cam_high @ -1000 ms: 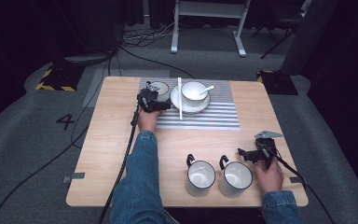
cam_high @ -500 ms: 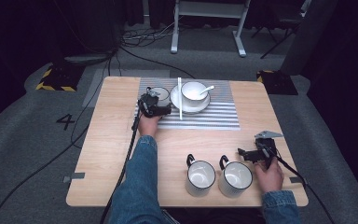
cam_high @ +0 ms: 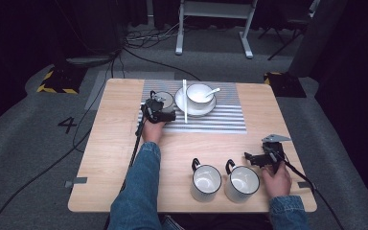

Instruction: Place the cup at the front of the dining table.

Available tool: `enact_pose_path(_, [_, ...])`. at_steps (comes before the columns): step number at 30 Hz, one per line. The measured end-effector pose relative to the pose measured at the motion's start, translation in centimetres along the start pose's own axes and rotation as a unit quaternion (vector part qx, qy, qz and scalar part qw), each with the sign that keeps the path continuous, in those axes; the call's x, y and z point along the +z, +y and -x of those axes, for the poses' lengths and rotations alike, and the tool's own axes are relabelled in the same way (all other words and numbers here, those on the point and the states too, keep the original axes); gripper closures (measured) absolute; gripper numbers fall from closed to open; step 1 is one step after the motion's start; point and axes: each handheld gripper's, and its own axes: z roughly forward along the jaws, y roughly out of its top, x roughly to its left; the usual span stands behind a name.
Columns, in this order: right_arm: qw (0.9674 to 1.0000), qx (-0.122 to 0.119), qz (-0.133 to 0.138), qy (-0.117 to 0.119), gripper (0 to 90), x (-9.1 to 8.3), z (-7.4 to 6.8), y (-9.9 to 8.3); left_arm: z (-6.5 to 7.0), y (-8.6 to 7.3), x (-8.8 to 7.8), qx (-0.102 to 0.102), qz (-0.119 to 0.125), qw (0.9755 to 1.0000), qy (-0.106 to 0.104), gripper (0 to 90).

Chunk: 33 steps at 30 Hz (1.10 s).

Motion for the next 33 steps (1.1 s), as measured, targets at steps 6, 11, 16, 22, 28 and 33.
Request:
enact_pose_path(6, [1.0000, 0.000, 0.000, 0.000, 0.2, 0.0, 0.0, 0.0, 0.1, 0.1, -0.1, -0.002, -0.003, 1.0000, 0.006, 3.3])
enact_pose_path(11, [1.0000, 0.001, 0.000, 0.000, 0.2, 0.0, 0.0, 0.0, 0.1, 0.6, -0.7, -0.017, -0.031, 0.9994, 0.003, 3.2])
enact_pose_path(16, [1.0000, 0.001, 0.000, 0.000, 0.2, 0.0, 0.0, 0.0, 0.4, 0.9, -1.8, 0.004, -0.027, 0.9996, 0.012, 2.9])
enact_pose_path(22, [1.0000, 0.001, 0.000, 0.000, 0.2, 0.0, 0.0, 0.0, 0.3, 1.2, -4.1, -0.005, 0.002, 1.0000, 0.001, 3.1])
enact_pose_path(28, [1.0000, 0.002, 0.000, 0.000, 0.1, 0.0, -0.1, 0.0, 0.1, 1.3, -6.5, -0.011, 0.030, 0.9995, -0.006, 3.4])
enact_pose_path(33, [1.0000, 0.002, 0.000, -0.001, 0.1, 0.0, 0.0, 0.0, 0.6, 1.5, -9.3, 0.001, 0.051, 0.9984, -0.024, 3.4])
